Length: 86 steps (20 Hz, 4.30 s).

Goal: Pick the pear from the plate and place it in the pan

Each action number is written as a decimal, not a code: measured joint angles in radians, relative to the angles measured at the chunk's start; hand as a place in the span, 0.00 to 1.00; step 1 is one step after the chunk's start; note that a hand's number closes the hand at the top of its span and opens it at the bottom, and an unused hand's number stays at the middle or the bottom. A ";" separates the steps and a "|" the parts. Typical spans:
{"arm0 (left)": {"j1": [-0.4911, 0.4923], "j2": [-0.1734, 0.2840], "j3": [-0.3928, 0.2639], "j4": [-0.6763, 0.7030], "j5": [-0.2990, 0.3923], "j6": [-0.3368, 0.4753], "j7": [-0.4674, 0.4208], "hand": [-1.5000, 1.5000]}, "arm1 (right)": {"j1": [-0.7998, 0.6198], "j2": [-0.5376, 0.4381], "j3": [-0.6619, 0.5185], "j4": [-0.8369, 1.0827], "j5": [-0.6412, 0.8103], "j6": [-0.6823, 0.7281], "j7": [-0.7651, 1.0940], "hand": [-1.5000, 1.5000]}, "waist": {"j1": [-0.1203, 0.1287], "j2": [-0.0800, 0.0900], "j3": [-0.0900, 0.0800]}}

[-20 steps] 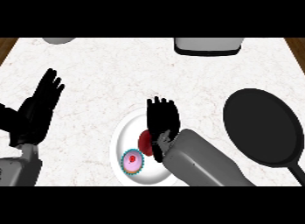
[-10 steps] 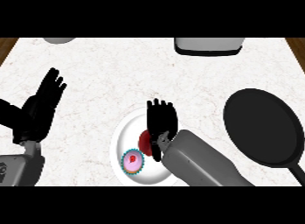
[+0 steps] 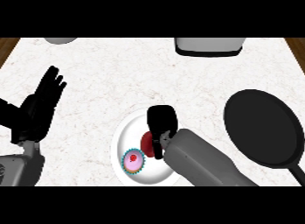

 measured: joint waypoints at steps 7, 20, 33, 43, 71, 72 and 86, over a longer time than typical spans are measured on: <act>-0.008 -0.023 0.014 0.017 -0.012 -0.010 -0.011 0.50 | -0.033 -0.002 0.027 0.067 -0.037 -0.084 -0.075 1.00 | -0.001 -0.003 -0.001; 0.049 -0.014 0.056 0.000 -0.017 -0.017 -0.015 0.50 | 0.181 -0.150 0.241 -0.381 0.169 -0.192 -0.049 1.00 | -0.057 -0.018 0.001; 0.056 -0.010 0.062 -0.026 -0.024 -0.011 0.005 0.50 | 0.332 -0.589 0.287 -1.274 0.489 -0.121 0.145 1.00 | -0.064 -0.012 0.001; 0.038 -0.021 0.057 -0.020 -0.022 -0.038 -0.004 0.50 | 0.499 -0.774 -0.042 -1.356 0.479 -0.199 0.080 1.00 | -0.028 0.005 0.002; 0.006 -0.061 0.045 -0.001 -0.051 -0.053 -0.004 0.50 | 0.423 -0.619 -0.576 -0.156 -0.063 -0.472 -1.033 0.00 | 0.007 0.012 0.003; 0.006 -0.063 0.042 -0.003 -0.054 -0.050 -0.001 0.50 | 0.409 -0.597 -0.579 -0.112 -0.065 -0.468 -1.021 0.00 | 0.008 0.012 0.002; 0.013 -0.067 0.058 -0.005 -0.067 -0.053 0.000 0.50 | 0.244 -0.542 -0.801 0.322 -0.253 -0.272 -1.354 0.00 | -0.006 0.008 0.003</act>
